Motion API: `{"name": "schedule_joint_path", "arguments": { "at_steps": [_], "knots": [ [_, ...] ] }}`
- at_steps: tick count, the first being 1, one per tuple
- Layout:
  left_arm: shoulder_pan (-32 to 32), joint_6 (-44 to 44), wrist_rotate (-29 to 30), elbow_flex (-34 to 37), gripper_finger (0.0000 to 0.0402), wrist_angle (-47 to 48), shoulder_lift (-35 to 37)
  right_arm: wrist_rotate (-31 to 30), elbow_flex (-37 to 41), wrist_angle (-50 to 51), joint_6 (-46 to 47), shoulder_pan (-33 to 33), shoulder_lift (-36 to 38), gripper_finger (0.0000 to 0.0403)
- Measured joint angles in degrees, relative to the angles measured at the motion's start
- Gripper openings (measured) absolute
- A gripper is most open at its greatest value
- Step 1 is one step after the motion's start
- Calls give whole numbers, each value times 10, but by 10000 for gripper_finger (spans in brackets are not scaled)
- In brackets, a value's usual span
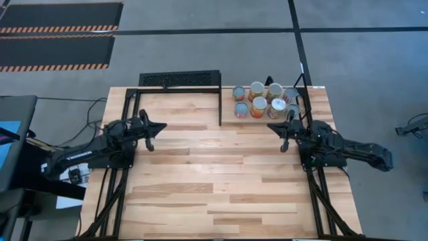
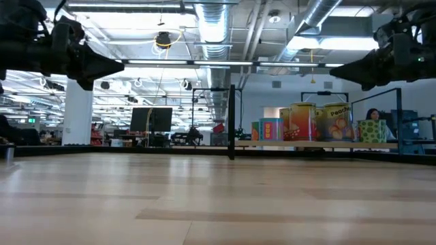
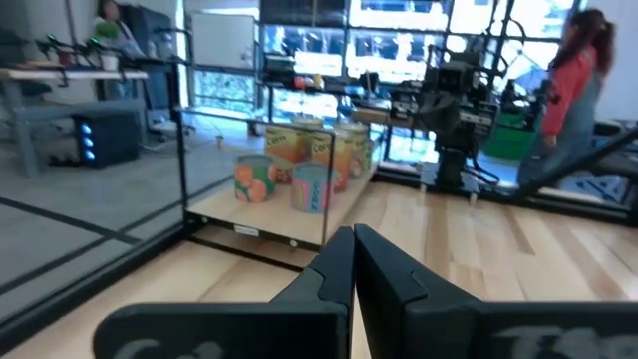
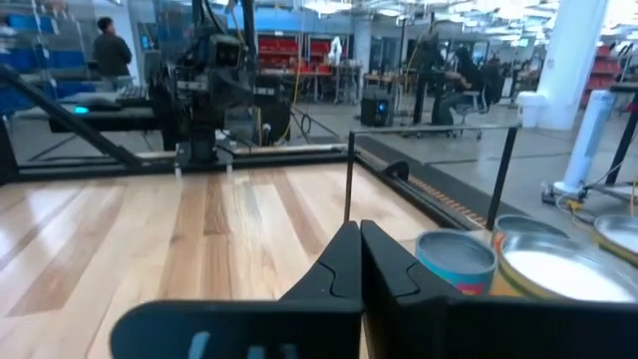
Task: Pick and place cans onto a shelf
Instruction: Return to Home Position
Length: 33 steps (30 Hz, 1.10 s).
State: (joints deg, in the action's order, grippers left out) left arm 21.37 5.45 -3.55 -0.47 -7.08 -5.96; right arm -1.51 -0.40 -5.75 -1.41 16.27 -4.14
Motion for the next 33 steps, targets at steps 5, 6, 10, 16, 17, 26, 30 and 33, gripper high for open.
{"name": "schedule_joint_path", "arguments": {
  "at_steps": [5,6,10,16,17,26,30,33],
  "knots": [
    [-1,1,13,-2,0,48,59,-5,0,12,0,0,31,8],
    [-2,-5,12,-2,0,51,57,-12,0,14,0,0,39,8],
    [-3,-4,8,-2,0,55,59,-24,0,20,0,0,41,8],
    [-3,-10,13,-2,0,57,59,-50,1,20,15,0,41,8],
    [-3,-11,13,-2,0,57,59,-55,1,23,16,0,41,8],
    [-3,28,14,-2,0,57,57,-73,1,28,16,0,40,16],
    [-3,35,27,-2,0,60,57,-74,1,30,11,0,40,31],
    [-3,42,43,-2,0,62,57,-74,1,32,11,0,40,38]
  ]
}}
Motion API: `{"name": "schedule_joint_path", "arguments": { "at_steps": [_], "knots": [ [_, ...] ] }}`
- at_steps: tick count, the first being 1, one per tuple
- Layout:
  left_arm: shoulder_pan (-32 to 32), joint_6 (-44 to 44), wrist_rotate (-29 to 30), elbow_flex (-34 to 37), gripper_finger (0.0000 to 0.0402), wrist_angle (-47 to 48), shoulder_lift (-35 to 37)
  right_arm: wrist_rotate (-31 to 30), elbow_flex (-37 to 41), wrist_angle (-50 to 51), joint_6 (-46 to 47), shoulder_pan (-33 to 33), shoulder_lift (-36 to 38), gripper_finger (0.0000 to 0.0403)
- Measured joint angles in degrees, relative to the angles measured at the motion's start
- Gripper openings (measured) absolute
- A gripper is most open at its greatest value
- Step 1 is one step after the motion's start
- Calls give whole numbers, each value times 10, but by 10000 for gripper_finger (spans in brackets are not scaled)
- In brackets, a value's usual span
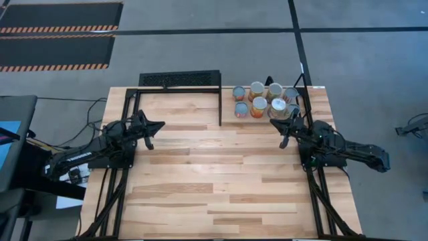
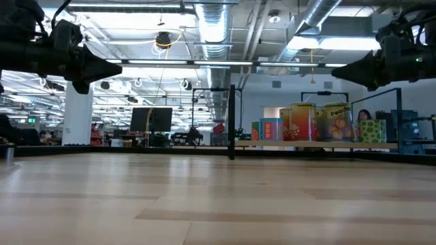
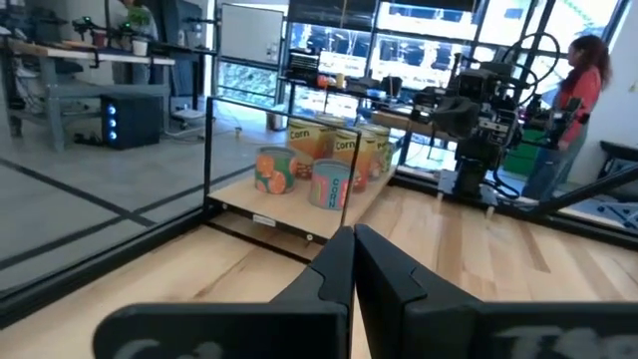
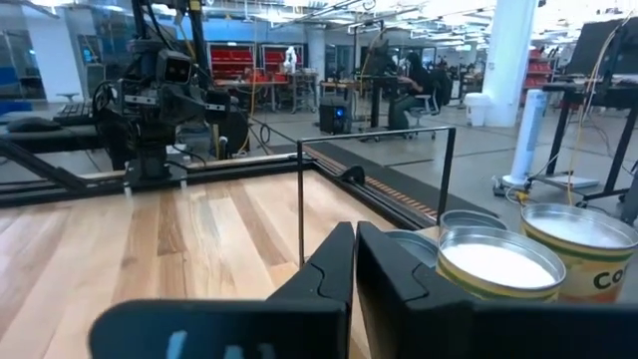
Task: Pick and place cans onto a shelf
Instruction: Return to Home Position
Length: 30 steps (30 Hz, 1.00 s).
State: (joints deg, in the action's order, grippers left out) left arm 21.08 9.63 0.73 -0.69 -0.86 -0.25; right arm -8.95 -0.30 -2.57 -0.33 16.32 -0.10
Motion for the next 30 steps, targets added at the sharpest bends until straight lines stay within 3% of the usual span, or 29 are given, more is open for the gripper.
{"name": "schedule_joint_path", "arguments": {
  "at_steps": [30],
  "knots": [
    [0,-8,0,0,0,0,0,0,0,2,23,0,-3,33]
  ]
}}
